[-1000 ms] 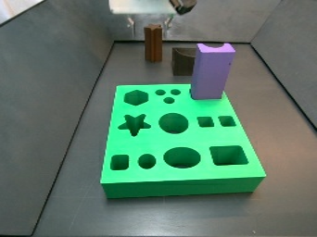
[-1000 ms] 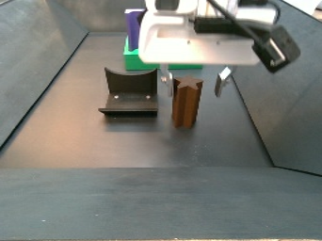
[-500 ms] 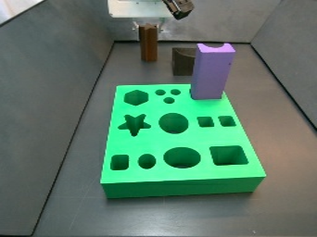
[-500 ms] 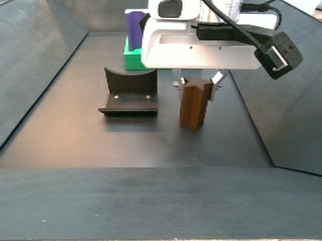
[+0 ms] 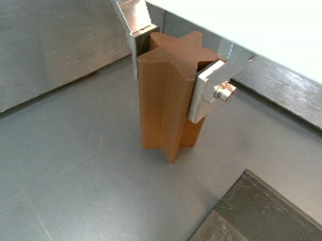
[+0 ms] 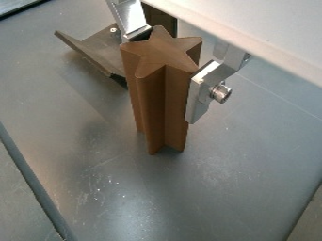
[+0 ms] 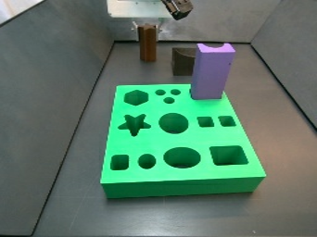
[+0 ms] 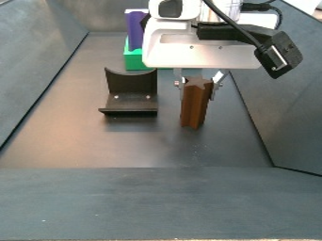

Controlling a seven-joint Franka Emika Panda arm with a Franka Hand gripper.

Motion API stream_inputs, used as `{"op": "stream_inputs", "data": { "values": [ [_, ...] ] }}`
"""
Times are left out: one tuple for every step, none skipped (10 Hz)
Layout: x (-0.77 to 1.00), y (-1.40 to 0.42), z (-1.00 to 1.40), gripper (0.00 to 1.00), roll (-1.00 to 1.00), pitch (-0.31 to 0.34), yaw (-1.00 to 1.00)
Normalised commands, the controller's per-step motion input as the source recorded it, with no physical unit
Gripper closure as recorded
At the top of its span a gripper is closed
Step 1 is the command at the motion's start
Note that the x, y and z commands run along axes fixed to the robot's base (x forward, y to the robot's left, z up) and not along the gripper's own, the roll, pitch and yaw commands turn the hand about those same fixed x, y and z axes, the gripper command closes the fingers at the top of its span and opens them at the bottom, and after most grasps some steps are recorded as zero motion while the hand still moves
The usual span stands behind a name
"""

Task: Pick up the star object. Move up. Move to above the board. Insert the star object.
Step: Pick up the star object, then move up, then move to above the board.

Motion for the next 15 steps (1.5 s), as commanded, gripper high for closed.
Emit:
{"op": "stream_inputs", "data": {
  "values": [
    [0.00,0.00,0.00,1.00,0.00,0.000,0.00],
    [0.00,0.00,0.00,1.00,0.00,0.000,0.00],
    [0.00,0.00,0.00,1.00,0.00,0.000,0.00],
    [0.00,0.00,0.83,1.00,0.00,0.000,0.00],
    [-0.04,-0.04,0.76,1.00,0.00,0.039,-0.02],
    [-0.04,-0.02,0.60,1.00,0.02,0.060,-0.03],
    [-0.03,-0.01,0.46,1.00,0.04,0.061,-0.03],
    [-0.02,0.00,0.25,1.00,0.06,0.061,-0.02],
    [-0.03,0.01,1.00,1.00,0.05,-0.164,0.02],
    [-0.03,0.01,1.00,1.00,0.05,-0.162,0.02],
    [-0.04,0.01,1.00,1.00,0.06,-0.105,0.01],
    [-0.04,0.01,1.00,1.00,0.08,-0.052,0.00],
    [-0.04,0.01,1.00,1.00,0.08,-0.012,0.00],
    [-0.04,0.01,1.00,1.00,0.09,0.009,0.00],
    [-0.04,0.01,1.00,1.00,0.10,0.040,0.01]
  ]
}}
